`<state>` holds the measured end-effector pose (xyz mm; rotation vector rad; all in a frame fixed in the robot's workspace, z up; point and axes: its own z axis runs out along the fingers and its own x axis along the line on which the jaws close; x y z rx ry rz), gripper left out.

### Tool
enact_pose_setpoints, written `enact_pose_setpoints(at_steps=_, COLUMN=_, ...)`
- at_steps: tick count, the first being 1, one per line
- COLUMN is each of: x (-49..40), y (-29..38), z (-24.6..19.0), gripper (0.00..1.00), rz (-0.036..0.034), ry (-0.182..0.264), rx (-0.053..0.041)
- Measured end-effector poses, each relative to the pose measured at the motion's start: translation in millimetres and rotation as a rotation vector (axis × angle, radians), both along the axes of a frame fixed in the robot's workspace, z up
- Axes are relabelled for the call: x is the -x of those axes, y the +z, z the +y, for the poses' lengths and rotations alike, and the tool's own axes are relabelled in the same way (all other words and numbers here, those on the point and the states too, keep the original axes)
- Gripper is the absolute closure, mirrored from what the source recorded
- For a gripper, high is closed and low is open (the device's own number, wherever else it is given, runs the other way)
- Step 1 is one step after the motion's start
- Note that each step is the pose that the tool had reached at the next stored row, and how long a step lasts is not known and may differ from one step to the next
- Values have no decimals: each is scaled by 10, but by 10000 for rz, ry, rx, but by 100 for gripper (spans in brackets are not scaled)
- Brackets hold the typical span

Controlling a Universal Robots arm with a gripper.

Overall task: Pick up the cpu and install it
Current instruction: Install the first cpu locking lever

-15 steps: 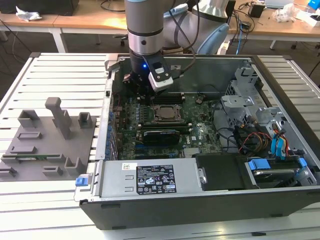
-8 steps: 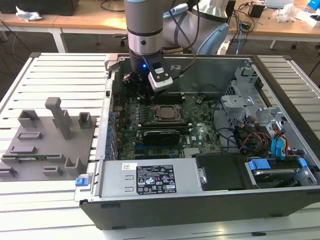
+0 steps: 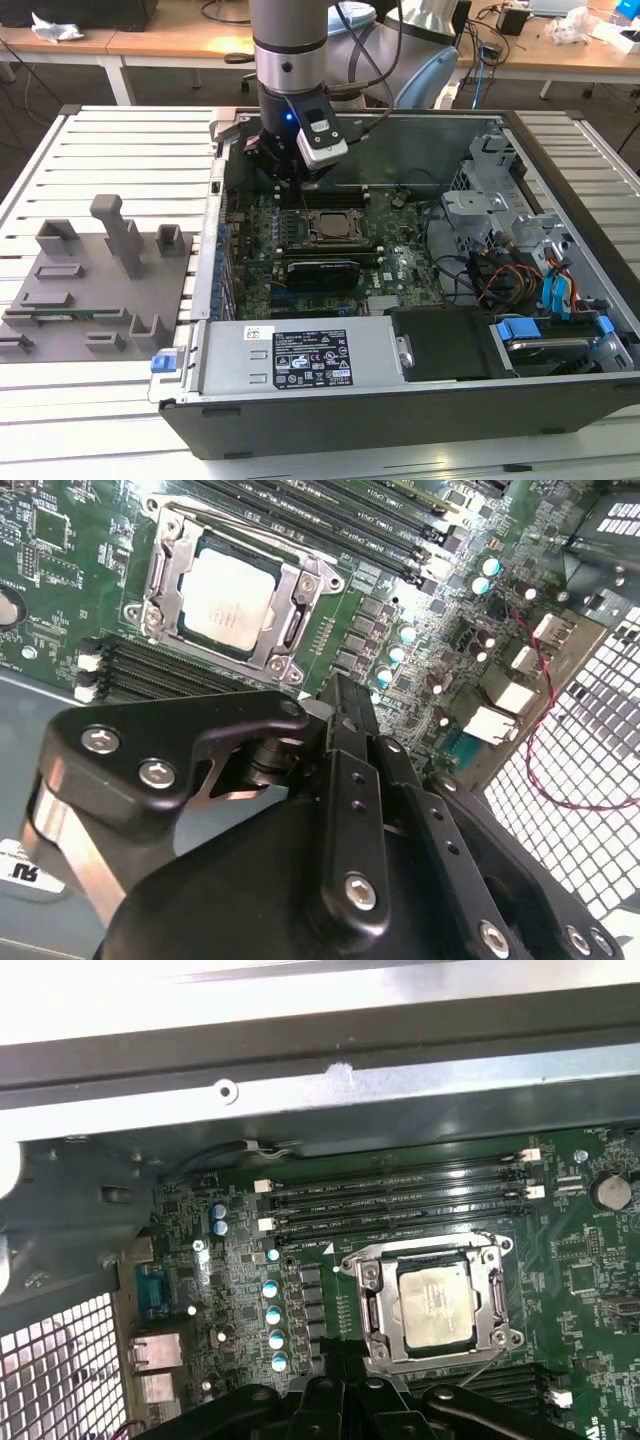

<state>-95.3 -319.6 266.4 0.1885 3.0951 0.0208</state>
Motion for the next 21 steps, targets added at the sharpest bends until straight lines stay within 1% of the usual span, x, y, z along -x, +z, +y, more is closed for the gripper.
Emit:
enact_pose_setpoints(at_steps=1, x=0, y=1, z=0, gripper=89, rz=0, ry=-1, rx=0)
enact_pose_setpoints(at_steps=2, x=5, y=3, z=-1, gripper=89, rz=4, ry=1, rx=-33)
enact_pose_setpoints(at_steps=3, x=11, y=2, z=-1, gripper=89, rz=2, ry=0, rx=-234)
enact_pose_setpoints(at_steps=4, x=17, y=2, z=-1, gripper=89, rz=2, ry=-1, rx=-460)
enact_pose_setpoints(at_steps=6, x=31, y=2, z=-1, gripper=89, rz=2, ry=-2, rx=-729)
enact_pose_setpoints(at_steps=7, x=44, y=1, z=-1, gripper=89, rz=2, ry=-2, rx=-841)
enact_pose_setpoints(at_steps=8, x=58, y=0, z=-1, gripper=89, rz=2, ry=-2, rx=-921)
enact_pose_setpoints(at_steps=9, x=70, y=0, z=-2, gripper=89, rz=2, ry=-1, rx=-971)
enact_pose_setpoints(at_steps=10, x=90, y=-1, z=-2, gripper=89, rz=1, ry=0, rx=-1043)
enact_pose_setpoints(at_steps=11, x=109, y=-2, z=-2, gripper=89, rz=1, ry=-2, rx=-1153)
enact_pose_setpoints(at_steps=12, x=117, y=-2, z=-2, gripper=89, rz=2, ry=2, rx=-1284)
enact_pose_setpoints(at_steps=13, x=122, y=-3, z=-2, gripper=89, rz=2, ry=1, rx=-1496)
enact_pose_setpoints(at_steps=14, x=124, y=-3, z=-3, gripper=89, rz=1, ry=-1, rx=-1683)
enact_pose_setpoints(at_steps=15, x=124, y=-4, z=-4, gripper=89, rz=1, ry=-1, rx=-1913)
enact_pose_setpoints(at_steps=17, x=124, y=-7, z=-6, gripper=89, rz=2, ry=0, rx=-2100)
enact_pose_setpoints(at_steps=18, x=124, y=-15, z=-6, gripper=89, rz=1, ry=-1, rx=-2137)
enact_pose_setpoints(at_steps=19, x=121, y=-22, z=-6, gripper=89, rz=0, ry=0, rx=-2152)
enact_pose_setpoints(at_steps=21, x=101, y=-38, z=-6, gripper=89, rz=3, ry=-2, rx=-2156)
